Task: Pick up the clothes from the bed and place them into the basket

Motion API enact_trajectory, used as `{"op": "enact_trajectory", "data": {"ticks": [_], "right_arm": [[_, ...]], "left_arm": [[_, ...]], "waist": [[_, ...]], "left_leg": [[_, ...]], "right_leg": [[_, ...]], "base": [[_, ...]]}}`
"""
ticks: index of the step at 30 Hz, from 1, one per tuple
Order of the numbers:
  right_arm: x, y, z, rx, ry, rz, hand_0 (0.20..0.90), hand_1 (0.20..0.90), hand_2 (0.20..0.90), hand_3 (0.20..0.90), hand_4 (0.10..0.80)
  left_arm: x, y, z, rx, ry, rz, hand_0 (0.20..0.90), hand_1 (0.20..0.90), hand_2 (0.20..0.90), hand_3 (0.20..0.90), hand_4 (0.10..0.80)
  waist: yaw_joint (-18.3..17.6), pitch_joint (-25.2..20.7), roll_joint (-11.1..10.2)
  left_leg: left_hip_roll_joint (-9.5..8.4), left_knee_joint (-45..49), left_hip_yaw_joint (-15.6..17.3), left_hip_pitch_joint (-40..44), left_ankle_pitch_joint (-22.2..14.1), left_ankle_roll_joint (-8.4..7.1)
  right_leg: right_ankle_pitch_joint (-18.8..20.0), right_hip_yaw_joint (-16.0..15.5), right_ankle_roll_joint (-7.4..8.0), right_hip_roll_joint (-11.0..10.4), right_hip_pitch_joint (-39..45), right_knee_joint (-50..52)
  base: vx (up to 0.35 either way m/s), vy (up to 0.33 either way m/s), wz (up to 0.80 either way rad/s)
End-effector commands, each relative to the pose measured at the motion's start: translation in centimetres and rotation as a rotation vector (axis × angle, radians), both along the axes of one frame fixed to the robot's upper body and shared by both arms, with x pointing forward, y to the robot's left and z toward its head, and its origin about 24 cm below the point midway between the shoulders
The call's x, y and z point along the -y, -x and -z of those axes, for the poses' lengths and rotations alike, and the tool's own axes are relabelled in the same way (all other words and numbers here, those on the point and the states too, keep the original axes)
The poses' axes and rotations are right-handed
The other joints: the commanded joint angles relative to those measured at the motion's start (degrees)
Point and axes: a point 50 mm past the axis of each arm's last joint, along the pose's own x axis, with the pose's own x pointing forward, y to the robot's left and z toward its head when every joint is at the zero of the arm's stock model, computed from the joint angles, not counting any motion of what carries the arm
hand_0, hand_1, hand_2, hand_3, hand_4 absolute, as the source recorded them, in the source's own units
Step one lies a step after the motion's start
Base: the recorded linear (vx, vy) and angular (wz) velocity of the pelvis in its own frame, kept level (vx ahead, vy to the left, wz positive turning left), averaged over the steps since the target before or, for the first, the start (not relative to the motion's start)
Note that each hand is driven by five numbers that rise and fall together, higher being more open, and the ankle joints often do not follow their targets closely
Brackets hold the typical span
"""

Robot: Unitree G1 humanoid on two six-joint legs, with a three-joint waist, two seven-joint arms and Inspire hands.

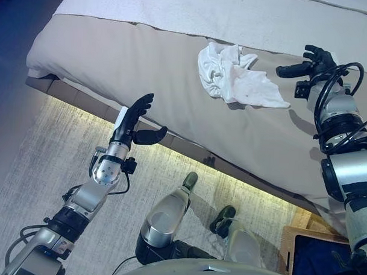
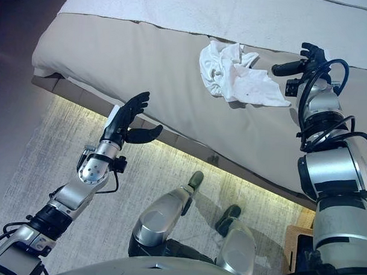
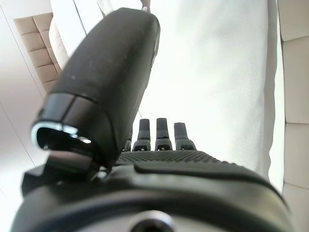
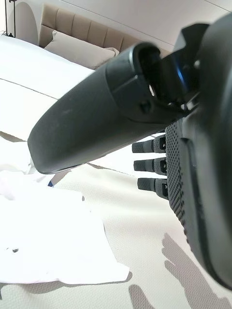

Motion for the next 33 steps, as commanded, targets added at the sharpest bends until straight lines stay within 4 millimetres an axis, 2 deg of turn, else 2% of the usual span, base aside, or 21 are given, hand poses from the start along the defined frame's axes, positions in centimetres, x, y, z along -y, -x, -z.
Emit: {"op": "enact_trajectory", "data": {"ticks": [1, 7, 8, 10, 14, 20, 27, 33], "right_arm": [[-1.5, -0.3, -4.9, 0.153, 0.255, -0.043, 0.9, 0.9, 0.9, 0.9, 0.8], [-2.7, -0.5, -7.7, 0.148, 0.498, -0.018, 0.9, 0.9, 0.9, 0.9, 0.8], [-3.0, -0.5, -8.0, 0.15, 0.523, -0.022, 0.9, 0.9, 0.9, 0.9, 0.8], [-3.7, -0.6, -8.9, 0.16, 0.553, -0.028, 0.9, 0.9, 0.9, 0.9, 0.8], [-4.8, -1.0, -9.0, 0.139, 0.598, -0.04, 0.9, 0.9, 0.9, 0.9, 0.8], [-6.0, -1.5, -8.0, 0.109, 0.552, -0.061, 0.9, 0.9, 0.9, 0.9, 0.8], [-5.5, -1.4, -8.5, 0.116, 0.523, -0.027, 0.9, 0.9, 0.9, 0.9, 0.8], [-4.7, -1.4, -8.2, 0.085, 0.508, -0.006, 0.9, 0.9, 0.9, 0.9, 0.8]], "left_arm": [[-0.6, 0.6, -1.4, 0.126, 0.038, -0.013, 0.9, 0.9, 0.9, 0.9, 0.8], [0.1, 0.8, -1.5, 0.152, 0.024, 0.013, 0.9, 0.9, 0.9, 0.9, 0.8], [0.2, 0.9, -1.6, 0.158, 0.018, 0.015, 0.9, 0.9, 0.9, 0.9, 0.8], [0.3, 1.0, -1.9, 0.182, 0.023, 0.015, 0.9, 0.9, 0.9, 0.9, 0.8], [0.7, 1.4, -2.0, 0.197, 0.048, 0.013, 0.9, 0.9, 0.9, 0.9, 0.8], [1.5, 2.0, -2.1, 0.209, 0.098, 0.02, 0.9, 0.9, 0.9, 0.9, 0.8], [2.2, 2.5, -1.8, 0.212, 0.116, 0.059, 0.9, 0.9, 0.9, 0.9, 0.8], [2.3, 2.8, -2.2, 0.24, 0.142, 0.063, 0.9, 0.9, 0.9, 0.9, 0.8]], "waist": [[-0.43, -6.78, -1.45], [0.79, -4.08, -0.02], [1.16, -3.34, 0.18], [1.48, -1.65, 0.81], [1.92, -1.43, 1.79], [3.18, -1.43, 3.91], [3.85, -1.43, 5.94], [3.81, -1.43, 6.92]], "left_leg": [[0.45, 5.95, 2.52, -3.08, -7.33, 1.84], [-0.89, 8.35, 2.69, -6.39, -7.24, 2.38], [-0.97, 9.51, 2.96, -6.66, -8.8, 2.38], [-1.58, 12.14, 3.72, -8.85, -9.55, 2.86], [-2.93, 17.92, 4.6, -14.88, -11.62, 3.78], [-4.0, 25.39, 4.73, -24.18, -13.91, 4.74], [-5.33, 31.94, 5.07, -33.17, -15.08, 5.23], [-5.63, 35.04, 5.51, -36.93, -15.91, 5.65]], "right_leg": [[5.77, 0.1, -1.68, -0.31, -0.36, -3.13], [4.97, -1.1, -1.93, -1.3, -3.76, 0.93], [3.44, -0.95, -1.73, -1.57, -4.46, 3.11], [2.56, -1.26, -1.84, -2.5, -7.03, 6.88], [0.79, -1.4, -2.28, -3.28, -13.41, 13.29], [-2.71, -1.42, -3.28, -3.85, -23.5, 23.54], [-5.54, -0.28, -4.06, -3.54, -33.01, 30.98], [-6.78, 0.81, -4.8, -2.95, -37.4, 34.1]], "base": [[-0.02, 0.067, 0.06], [-0.001, 0.054, 0.05], [0.039, 0.015, 0.08], [-0.011, 0.034, 0.14], [-0.023, 0.076, 0.17], [-0.02, 0.058, 0.07], [-0.046, -0.013, 0.11], [-0.046, 0.0, 0.03]]}}
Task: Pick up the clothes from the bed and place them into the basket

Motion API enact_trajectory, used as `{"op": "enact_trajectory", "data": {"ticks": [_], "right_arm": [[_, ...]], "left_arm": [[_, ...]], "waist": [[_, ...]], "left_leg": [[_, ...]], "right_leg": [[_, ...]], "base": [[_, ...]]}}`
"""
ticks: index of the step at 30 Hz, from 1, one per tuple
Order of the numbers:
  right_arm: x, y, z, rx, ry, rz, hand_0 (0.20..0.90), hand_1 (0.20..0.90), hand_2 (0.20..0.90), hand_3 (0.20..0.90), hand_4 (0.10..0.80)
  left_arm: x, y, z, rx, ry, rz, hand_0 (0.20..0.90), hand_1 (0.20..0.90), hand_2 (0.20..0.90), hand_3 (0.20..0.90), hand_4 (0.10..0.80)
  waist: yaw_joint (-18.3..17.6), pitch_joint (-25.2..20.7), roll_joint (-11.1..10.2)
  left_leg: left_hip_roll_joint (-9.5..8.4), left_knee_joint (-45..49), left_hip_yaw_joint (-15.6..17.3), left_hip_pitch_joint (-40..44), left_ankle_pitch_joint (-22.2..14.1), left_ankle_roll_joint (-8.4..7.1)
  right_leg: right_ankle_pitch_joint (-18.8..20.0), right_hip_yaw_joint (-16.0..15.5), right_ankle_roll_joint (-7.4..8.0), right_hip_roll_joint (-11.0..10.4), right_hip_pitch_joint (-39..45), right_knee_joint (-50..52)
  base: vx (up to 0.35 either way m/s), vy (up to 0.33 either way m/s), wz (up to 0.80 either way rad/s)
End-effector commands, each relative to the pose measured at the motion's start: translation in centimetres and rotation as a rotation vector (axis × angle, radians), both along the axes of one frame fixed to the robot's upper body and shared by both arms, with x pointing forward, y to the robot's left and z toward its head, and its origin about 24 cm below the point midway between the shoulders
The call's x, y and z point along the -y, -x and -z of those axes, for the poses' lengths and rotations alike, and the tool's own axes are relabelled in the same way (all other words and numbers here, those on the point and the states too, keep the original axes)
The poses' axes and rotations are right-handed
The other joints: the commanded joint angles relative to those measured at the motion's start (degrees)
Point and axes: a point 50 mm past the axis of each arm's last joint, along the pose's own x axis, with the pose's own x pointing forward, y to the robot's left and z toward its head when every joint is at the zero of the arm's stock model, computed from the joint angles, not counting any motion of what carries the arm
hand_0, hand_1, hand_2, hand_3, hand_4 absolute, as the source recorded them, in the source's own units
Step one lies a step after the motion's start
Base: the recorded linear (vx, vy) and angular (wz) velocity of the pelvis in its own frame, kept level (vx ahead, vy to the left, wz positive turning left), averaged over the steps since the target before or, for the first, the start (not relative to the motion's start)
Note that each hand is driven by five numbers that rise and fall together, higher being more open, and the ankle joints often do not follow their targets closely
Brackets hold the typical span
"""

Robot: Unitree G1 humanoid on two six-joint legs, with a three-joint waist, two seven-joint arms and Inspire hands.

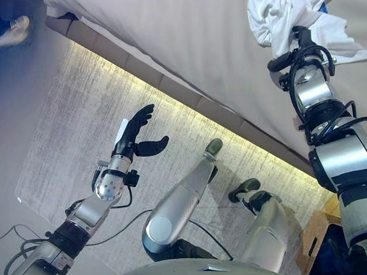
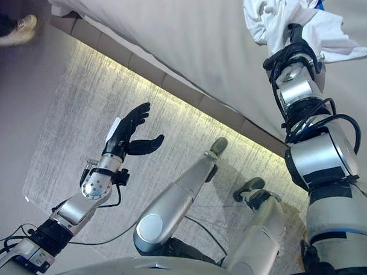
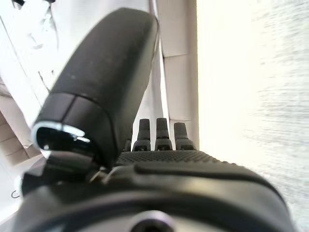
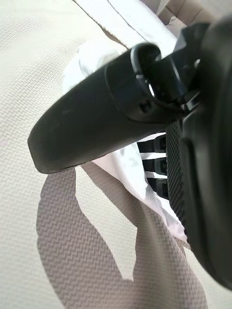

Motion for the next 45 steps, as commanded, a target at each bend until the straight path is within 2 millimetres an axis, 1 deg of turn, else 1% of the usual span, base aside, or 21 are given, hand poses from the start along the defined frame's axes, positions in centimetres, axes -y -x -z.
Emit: {"op": "enact_trajectory", "data": {"ticks": [1, 2, 3, 4, 5, 6, 12, 17, 23, 29, 30, 33, 35, 37, 39, 43, 44, 45], "right_arm": [[0.0, 0.3, -4.2, 0.103, 0.054, -0.016, 0.754, 0.754, 0.754, 0.73, 0.63], [0.2, 0.3, -4.2, 0.099, 0.052, -0.014, 0.618, 0.618, 0.618, 0.571, 0.471], [0.3, 0.4, -4.2, 0.096, 0.051, -0.011, 0.545, 0.545, 0.545, 0.485, 0.385], [0.4, 0.4, -4.2, 0.101, 0.045, -0.008, 0.401, 0.401, 0.401, 0.318, 0.218], [0.4, 0.4, -4.3, 0.105, 0.041, -0.007, 0.368, 0.368, 0.368, 0.28, 0.18], [0.5, 0.4, -4.2, 0.113, 0.033, -0.006, 0.3, 0.3, 0.3, 0.2, 0.1], [0.7, 0.5, -4.3, 0.149, -0.008, -0.016, 0.3, 0.3, 0.3, 0.2, 0.1], [0.4, 0.4, -4.4, 0.161, -0.058, -0.048, 0.3, 0.3, 0.3, 0.2, 0.1], [0.8, 0.5, -4.1, 0.158, -0.105, -0.067, 0.3, 0.3, 0.3, 0.2, 0.1], [0.6, 0.4, -4.3, 0.172, -0.166, -0.109, 0.3, 0.3, 0.3, 0.2, 0.1], [0.6, 0.5, -4.4, 0.188, -0.186, -0.124, 0.3, 0.3, 0.3, 0.2, 0.1], [0.2, 0.7, -4.5, 0.238, -0.225, -0.172, 0.3, 0.3, 0.3, 0.2, 0.1], [-0.2, 0.8, -4.6, 0.252, -0.229, -0.192, 0.3, 0.3, 0.3, 0.2, 0.1], [-0.6, 1.2, -5.3, 0.31, -0.247, -0.24, 0.3, 0.3, 0.3, 0.2, 0.1], [-0.8, 1.4, -5.5, 0.331, -0.261, -0.264, 0.3, 0.3, 0.3, 0.2, 0.1], [-0.5, 2.1, -5.8, 0.375, -0.278, -0.298, 0.3, 0.3, 0.3, 0.2, 0.1], [0.2, 2.5, -6.1, 0.398, -0.286, -0.302, 0.3, 0.3, 0.3, 0.2, 0.1], [0.6, 2.8, -6.2, 0.406, -0.285, -0.302, 0.3, 0.3, 0.3, 0.2, 0.1]], "left_arm": [[1.5, 0.0, -4.8, 0.27, 0.091, 0.059, 0.9, 0.9, 0.9, 0.9, 0.8], [1.5, 0.0, -4.9, 0.269, 0.091, 0.061, 0.9, 0.9, 0.9, 0.9, 0.8], [1.5, 0.0, -4.9, 0.267, 0.091, 0.063, 0.9, 0.9, 0.9, 0.9, 0.8], [1.6, 0.0, -4.8, 0.266, 0.093, 0.065, 0.9, 0.9, 0.9, 0.9, 0.8], [1.6, 0.0, -4.8, 0.265, 0.093, 0.066, 0.9, 0.9, 0.9, 0.9, 0.8], [1.6, 0.0, -4.8, 0.264, 0.092, 0.068, 0.9, 0.9, 0.9, 0.9, 0.8], [1.3, 0.0, -4.6, 0.261, 0.085, 0.056, 0.9, 0.9, 0.9, 0.9, 0.8], [1.0, -0.3, -4.7, 0.253, 0.074, 0.044, 0.9, 0.9, 0.9, 0.9, 0.8], [0.7, -0.8, -4.8, 0.247, 0.057, 0.023, 0.9, 0.9, 0.9, 0.9, 0.8], [0.2, -1.7, -4.8, 0.22, 0.002, 0.009, 0.9, 0.9, 0.9, 0.9, 0.8], [0.1, -2.1, -4.9, 0.204, -0.025, 0.006, 0.9, 0.9, 0.9, 0.9, 0.8], [-0.6, -2.7, -4.9, 0.179, -0.066, -0.018, 0.9, 0.9, 0.9, 0.9, 0.8], [-1.0, -2.9, -4.7, 0.16, -0.083, -0.03, 0.9, 0.9, 0.9, 0.9, 0.8], [-1.7, -3.0, -4.1, 0.126, -0.107, -0.057, 0.9, 0.9, 0.9, 0.9, 0.8], [-2.3, -2.8, -3.8, 0.106, -0.116, -0.07, 0.9, 0.9, 0.9, 0.9, 0.8], [-3.2, -2.5, -2.9, 0.061, -0.14, -0.096, 0.9, 0.9, 0.9, 0.9, 0.8], [-3.6, -2.3, -2.5, 0.039, -0.16, -0.096, 0.9, 0.9, 0.9, 0.9, 0.8], [-3.7, -2.2, -2.3, 0.029, -0.166, -0.098, 0.9, 0.9, 0.9, 0.9, 0.8]], "waist": [[0.72, -1.87, 4.61], [0.63, -1.87, 4.62], [0.58, -1.87, 4.58], [0.49, -1.87, 4.59], [0.42, -1.87, 4.56], [0.31, -1.87, 4.5], [-0.17, -1.87, 3.68], [-0.99, -1.87, 2.57], [-1.8, -1.87, 1.01], [-3.06, -1.87, -0.91], [-3.65, -1.87, -1.36], [-4.93, -3.98, -2.66], [-5.63, -5.04, -3.16], [-7.17, -7.33, -4.26], [-8.01, -8.69, -4.79], [-10.19, -12.87, -6.08], [-11.38, -15.0, -6.79], [-12.0, -16.01, -7.09]], "left_leg": [[-0.55, 8.03, 5.75, -0.12, -9.98, 5.41], [-0.49, 8.66, 5.8, -0.55, -10.29, 5.34], [-0.45, 8.97, 5.85, -0.66, -10.38, 5.25], [-0.38, 9.11, 5.92, -0.62, -10.43, 5.23], [-0.31, 8.99, 5.91, -0.41, -10.46, 5.23], [-0.15, 8.69, 5.87, 0.03, -10.47, 5.2], [0.73, 5.71, 5.31, 4.27, -9.97, 4.8], [1.53, 2.36, 5.04, 9.92, -9.76, 4.21], [3.07, -2.96, 4.72, 17.86, -8.9, 3.58], [5.11, -9.18, 5.21, 26.72, -7.56, 2.77], [5.56, -10.99, 5.61, 28.34, -5.61, 2.71], [6.45, -13.14, 5.97, 31.16, -5.34, 2.54], [6.76, -14.33, 6.3, 32.71, -5.26, 2.39], [7.72, -17.46, 7.01, 35.92, -4.78, 1.89], [8.38, -20.1, 7.4, 38.13, -3.98, 1.57], [9.82, -27.41, 9.0, 42.09, -0.65, 0.78], [10.45, -30.61, 9.64, 43.7, 0.68, 0.52], [10.74, -32.07, 9.89, 44.4, 1.24, 0.41]], "right_leg": [[3.43, 0.57, -1.18, 4.35, -1.77, 2.3], [3.19, 0.56, -1.28, 4.4, -2.18, 2.72], [3.12, 0.63, -1.41, 4.47, -2.24, 2.9], [3.07, 0.78, -1.51, 4.59, -2.23, 3.04], [3.0, 0.88, -1.57, 4.72, -2.11, 3.05], [2.97, 0.96, -1.56, 4.77, -1.72, 2.87], [3.66, 0.98, -1.37, 5.13, 2.33, 0.1], [4.47, 0.97, -1.03, 4.95, 7.56, -3.31], [5.69, 0.63, -0.42, 4.66, 15.29, -8.46], [7.84, 0.46, 0.58, 4.63, 24.04, -15.67], [10.14, 0.14, 0.22, 4.53, 25.89, -18.23], [11.64, 0.88, 0.79, 5.07, 28.81, -21.82], [12.26, 1.45, 1.03, 5.56, 30.28, -23.66], [13.34, 2.33, 1.35, 6.88, 33.55, -28.35], [14.17, 2.86, 1.69, 7.72, 35.37, -31.27], [17.11, 3.99, 2.59, 10.01, 38.46, -38.71], [18.45, 4.71, 2.85, 11.15, 39.53, -41.71], [19.05, 5.21, 2.88, 11.72, 39.9, -43.06]], "base": [[-0.043, -0.007, -0.01], [-0.036, -0.01, -0.01], [0.0, 0.0, 0.0], [0.0, 0.0, 0.0], [0.0, 0.0, 0.0], [0.0, 0.0, 0.0], [0.0, 0.0, 0.0], [0.018, 0.002, -0.06], [0.031, -0.015, -0.11], [0.008, -0.05, -0.12], [-0.04, -0.065, -0.21], [-0.005, -0.109, -0.2], [0.031, -0.077, -0.13], [0.054, -0.1, -0.19], [0.053, -0.072, -0.35], [0.016, -0.096, -0.24], [-0.005, -0.135, -0.28], [-0.001, -0.157, -0.32]]}}
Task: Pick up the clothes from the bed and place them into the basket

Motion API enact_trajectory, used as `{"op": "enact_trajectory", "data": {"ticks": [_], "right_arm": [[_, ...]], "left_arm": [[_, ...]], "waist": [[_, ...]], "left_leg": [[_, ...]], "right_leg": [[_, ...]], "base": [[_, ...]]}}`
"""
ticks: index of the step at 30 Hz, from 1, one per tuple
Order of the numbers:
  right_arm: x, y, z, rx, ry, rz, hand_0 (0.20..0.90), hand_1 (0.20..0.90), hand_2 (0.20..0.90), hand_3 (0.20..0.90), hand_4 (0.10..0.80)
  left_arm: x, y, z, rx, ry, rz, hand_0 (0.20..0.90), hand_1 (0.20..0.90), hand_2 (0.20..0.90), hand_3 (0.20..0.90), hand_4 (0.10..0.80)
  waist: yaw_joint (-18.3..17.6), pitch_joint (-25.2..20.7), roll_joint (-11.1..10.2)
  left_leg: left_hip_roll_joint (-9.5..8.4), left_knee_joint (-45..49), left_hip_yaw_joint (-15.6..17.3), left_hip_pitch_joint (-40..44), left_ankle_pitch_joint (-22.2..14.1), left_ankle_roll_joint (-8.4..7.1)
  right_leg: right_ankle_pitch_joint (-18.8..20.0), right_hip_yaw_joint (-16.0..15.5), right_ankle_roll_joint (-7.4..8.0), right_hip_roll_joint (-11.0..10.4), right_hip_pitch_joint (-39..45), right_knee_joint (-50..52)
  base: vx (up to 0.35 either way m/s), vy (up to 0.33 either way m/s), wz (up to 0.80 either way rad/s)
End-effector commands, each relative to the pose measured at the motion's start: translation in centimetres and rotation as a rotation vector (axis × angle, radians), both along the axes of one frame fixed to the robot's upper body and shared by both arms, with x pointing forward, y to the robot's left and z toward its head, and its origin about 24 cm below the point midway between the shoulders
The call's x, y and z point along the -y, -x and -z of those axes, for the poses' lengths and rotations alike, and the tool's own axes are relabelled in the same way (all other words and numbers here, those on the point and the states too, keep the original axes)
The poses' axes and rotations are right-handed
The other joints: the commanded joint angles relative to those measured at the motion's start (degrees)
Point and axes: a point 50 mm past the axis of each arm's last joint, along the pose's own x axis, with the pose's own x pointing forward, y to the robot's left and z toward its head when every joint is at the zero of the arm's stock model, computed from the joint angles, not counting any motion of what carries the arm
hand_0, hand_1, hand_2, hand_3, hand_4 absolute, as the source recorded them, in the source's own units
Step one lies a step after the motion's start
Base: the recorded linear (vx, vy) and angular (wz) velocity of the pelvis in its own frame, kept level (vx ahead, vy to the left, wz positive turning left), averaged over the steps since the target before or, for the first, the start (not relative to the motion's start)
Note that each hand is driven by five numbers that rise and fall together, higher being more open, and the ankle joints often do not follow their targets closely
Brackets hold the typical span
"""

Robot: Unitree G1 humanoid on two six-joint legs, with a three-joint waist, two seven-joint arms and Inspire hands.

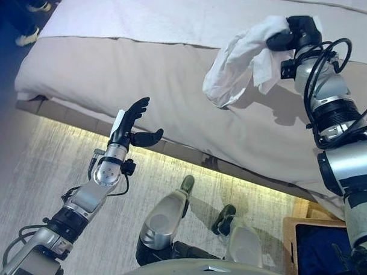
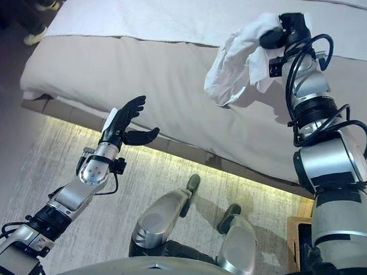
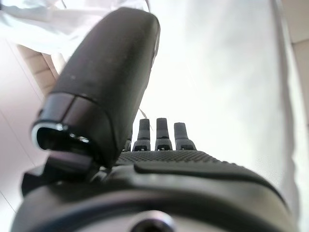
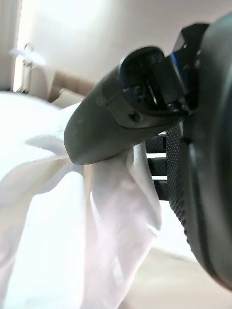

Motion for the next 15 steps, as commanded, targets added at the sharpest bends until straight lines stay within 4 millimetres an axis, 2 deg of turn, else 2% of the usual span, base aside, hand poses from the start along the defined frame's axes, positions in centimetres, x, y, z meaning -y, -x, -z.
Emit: {"op": "enact_trajectory", "data": {"ticks": [1, 7, 15], "right_arm": [[1.7, 1.9, -3.3, 0.222, 0.042, -0.012, 0.3, 0.3, 0.3, 0.2, 0.1], [3.5, 3.1, -3.9, 0.244, 0.02, 0.009, 0.3, 0.3, 0.3, 0.2, 0.1], [6.0, 4.5, -4.2, 0.249, 0.051, 0.082, 0.3, 0.3, 0.3, 0.2, 0.1]], "left_arm": [[-1.6, 0.8, 0.4, 0.024, -0.059, -0.038, 0.9, 0.9, 0.9, 0.9, 0.8], [-2.4, 0.9, 2.0, -0.047, -0.063, -0.043, 0.9, 0.9, 0.9, 0.9, 0.8], [-0.4, 0.0, 4.0, -0.092, 0.005, -0.02, 0.9, 0.9, 0.9, 0.9, 0.8]], "waist": [[-4.07, -15.84, -4.13], [-7.49, -20.28, -5.12], [-12.41, -23.34, -5.69]], "left_leg": [[1.56, -2.35, 4.33, 2.26, -4.73, 0.12], [2.62, -7.63, 6.52, 5.72, -3.56, -0.58], [3.93, -12.9, 8.63, 7.8, -1.9, -1.95]], "right_leg": [[7.16, 3.0, 0.84, 1.2, 0.98, -8.54], [8.85, 5.52, 0.7, 3.63, 3.17, -13.81], [12.05, 9.31, 0.97, 6.15, 4.73, -20.92]], "base": [[0.024, -0.111, -0.25], [-0.006, -0.087, -0.26], [-0.04, -0.061, -0.31]]}}
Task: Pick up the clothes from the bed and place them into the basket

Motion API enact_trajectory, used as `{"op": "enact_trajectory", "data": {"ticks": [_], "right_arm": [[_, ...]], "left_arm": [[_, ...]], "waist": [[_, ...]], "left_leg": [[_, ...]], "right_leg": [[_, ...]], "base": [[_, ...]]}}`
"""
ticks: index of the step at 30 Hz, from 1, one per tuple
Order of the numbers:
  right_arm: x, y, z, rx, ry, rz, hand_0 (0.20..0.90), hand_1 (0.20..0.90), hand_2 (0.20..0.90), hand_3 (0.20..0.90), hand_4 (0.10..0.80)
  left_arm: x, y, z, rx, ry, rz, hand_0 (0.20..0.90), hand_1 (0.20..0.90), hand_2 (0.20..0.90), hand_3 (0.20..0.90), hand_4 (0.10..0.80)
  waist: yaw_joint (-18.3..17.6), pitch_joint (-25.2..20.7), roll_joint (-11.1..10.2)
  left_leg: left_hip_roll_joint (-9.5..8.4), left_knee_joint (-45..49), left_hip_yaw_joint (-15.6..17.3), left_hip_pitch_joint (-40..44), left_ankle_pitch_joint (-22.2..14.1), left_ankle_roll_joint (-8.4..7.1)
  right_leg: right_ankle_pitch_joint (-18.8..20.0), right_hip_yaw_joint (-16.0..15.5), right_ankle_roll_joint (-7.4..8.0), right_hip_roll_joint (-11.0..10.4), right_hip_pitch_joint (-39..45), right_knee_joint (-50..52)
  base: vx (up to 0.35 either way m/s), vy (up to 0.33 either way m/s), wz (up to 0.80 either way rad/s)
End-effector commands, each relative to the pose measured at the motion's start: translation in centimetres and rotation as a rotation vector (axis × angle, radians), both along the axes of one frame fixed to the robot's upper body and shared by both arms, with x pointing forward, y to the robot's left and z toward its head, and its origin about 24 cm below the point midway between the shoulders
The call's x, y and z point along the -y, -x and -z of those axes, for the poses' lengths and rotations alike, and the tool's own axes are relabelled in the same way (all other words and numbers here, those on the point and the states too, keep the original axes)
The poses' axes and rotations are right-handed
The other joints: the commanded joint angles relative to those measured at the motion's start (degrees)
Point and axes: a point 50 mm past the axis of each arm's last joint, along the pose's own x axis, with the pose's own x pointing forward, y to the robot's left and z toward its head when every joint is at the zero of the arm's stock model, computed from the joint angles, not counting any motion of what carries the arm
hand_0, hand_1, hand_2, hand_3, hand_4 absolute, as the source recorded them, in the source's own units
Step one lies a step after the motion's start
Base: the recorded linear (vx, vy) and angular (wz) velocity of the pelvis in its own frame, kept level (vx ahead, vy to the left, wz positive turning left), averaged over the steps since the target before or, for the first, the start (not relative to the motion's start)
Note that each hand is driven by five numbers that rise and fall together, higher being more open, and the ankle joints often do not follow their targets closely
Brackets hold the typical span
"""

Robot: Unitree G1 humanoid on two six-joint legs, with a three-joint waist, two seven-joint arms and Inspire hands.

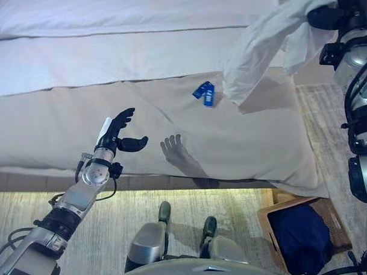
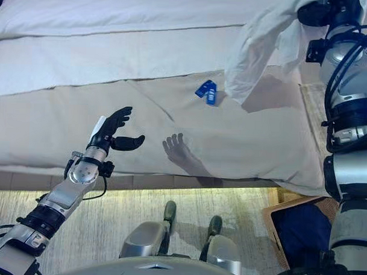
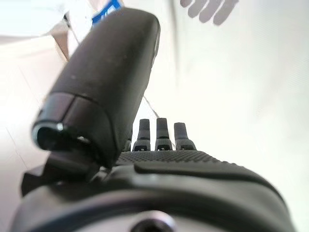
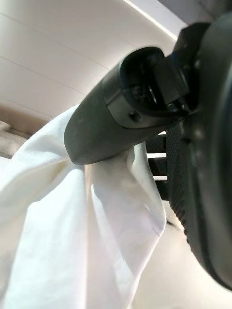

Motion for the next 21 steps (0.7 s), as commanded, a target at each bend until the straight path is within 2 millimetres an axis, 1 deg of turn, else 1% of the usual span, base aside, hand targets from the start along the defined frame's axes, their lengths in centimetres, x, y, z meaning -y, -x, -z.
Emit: {"op": "enact_trajectory", "data": {"ticks": [1, 3, 4, 6, 10, 12, 13, 18, 21], "right_arm": [[0.4, 1.8, -3.1, 0.174, 0.09, -0.007, 0.3, 0.3, 0.3, 0.2, 0.1], [1.1, 2.3, -2.9, 0.185, 0.077, 0.012, 0.3, 0.3, 0.3, 0.2, 0.1], [1.3, 2.4, -2.8, 0.188, 0.074, 0.019, 0.3, 0.3, 0.3, 0.2, 0.1], [1.7, 2.8, -2.3, 0.19, 0.067, 0.03, 0.3, 0.3, 0.3, 0.2, 0.1], [2.4, 4.0, -0.6, 0.196, 0.046, 0.044, 0.3, 0.3, 0.3, 0.2, 0.1], [3.3, 4.7, 0.0, 0.204, 0.034, 0.064, 0.3, 0.3, 0.3, 0.2, 0.1], [3.4, 4.9, 0.1, 0.204, 0.031, 0.069, 0.3, 0.3, 0.3, 0.2, 0.1], [5.5, 6.6, 0.8, 0.225, -0.007, 0.121, 0.3, 0.3, 0.3, 0.2, 0.1], [6.1, 7.3, 1.3, 0.211, -0.001, 0.133, 0.3, 0.3, 0.3, 0.2, 0.1]], "left_arm": [[1.4, 0.1, 1.0, 0.038, 0.031, 0.048, 0.9, 0.9, 0.9, 0.9, 0.8], [1.4, 0.2, 1.7, 0.016, 0.052, 0.041, 0.9, 0.9, 0.9, 0.9, 0.8], [1.4, 0.3, 1.9, 0.008, 0.059, 0.041, 0.9, 0.9, 0.9, 0.9, 0.8], [1.4, 0.5, 2.6, -0.02, 0.085, 0.026, 0.9, 0.9, 0.9, 0.9, 0.8], [1.1, 0.9, 3.8, -0.068, 0.105, 0.005, 0.9, 0.9, 0.9, 0.9, 0.8], [1.1, 0.9, 4.0, -0.069, 0.101, 0.003, 0.9, 0.9, 0.9, 0.9, 0.8], [1.1, 0.9, 4.0, -0.069, 0.1, 0.006, 0.9, 0.9, 0.9, 0.9, 0.8], [1.6, 0.5, 3.8, -0.065, 0.099, 0.012, 0.9, 0.9, 0.9, 0.9, 0.8], [2.0, 0.3, 3.8, -0.069, 0.099, 0.023, 0.9, 0.9, 0.9, 0.9, 0.8]], "waist": [[-2.17, -13.33, -0.84], [-3.84, -13.69, -0.9], [-4.11, -13.75, -0.9], [-5.45, -14.04, -0.94], [-8.39, -14.15, -0.99], [-9.93, -13.94, -1.04], [-9.97, -13.91, -1.07], [-12.88, -13.25, -1.01], [-14.2, -13.02, -0.9]], "left_leg": [[1.85, -0.79, 1.82, -0.4, -3.27, -1.96], [2.41, -0.79, 3.18, 0.07, -3.56, -2.13], [2.54, -0.79, 3.53, 0.17, -3.63, -2.19], [2.94, -0.79, 4.7, 0.57, -3.94, -2.22], [3.17, -0.79, 5.93, 1.39, -4.43, -1.91], [3.55, -0.57, 7.04, 1.85, -4.76, -1.83], [3.6, -0.54, 7.22, 1.91, -4.81, -1.84], [4.31, 0.34, 8.88, 2.06, -5.41, -1.95], [4.07, 1.03, 8.86, 1.9, -6.01, -1.81]], "right_leg": [[2.08, 3.01, 0.15, 1.38, -4.11, 0.77], [2.42, 4.38, 0.26, 1.52, -4.69, 0.25], [2.43, 4.6, 0.3, 1.53, -4.82, 0.25], [2.5, 5.71, 0.34, 1.82, -5.03, 0.25], [2.67, 8.76, 0.29, 2.83, -5.64, 0.47], [2.8, 10.29, 0.3, 3.21, -6.14, 0.46], [2.81, 10.48, 0.31, 3.25, -6.19, 0.47], [3.07, 13.24, 0.25, 4.23, -7.36, 0.82], [3.24, 15.01, 0.2, 4.84, -7.86, 0.93]], "base": [[-0.051, -0.036, -0.27], [-0.034, -0.022, -0.29], [-0.02, -0.013, -0.32], [-0.014, -0.01, -0.35], [-0.006, -0.004, -0.3], [-0.027, 0.005, -0.41], [-0.03, -0.005, -0.45], [-0.032, -0.006, -0.33], [0.0, 0.0, -0.35]]}}
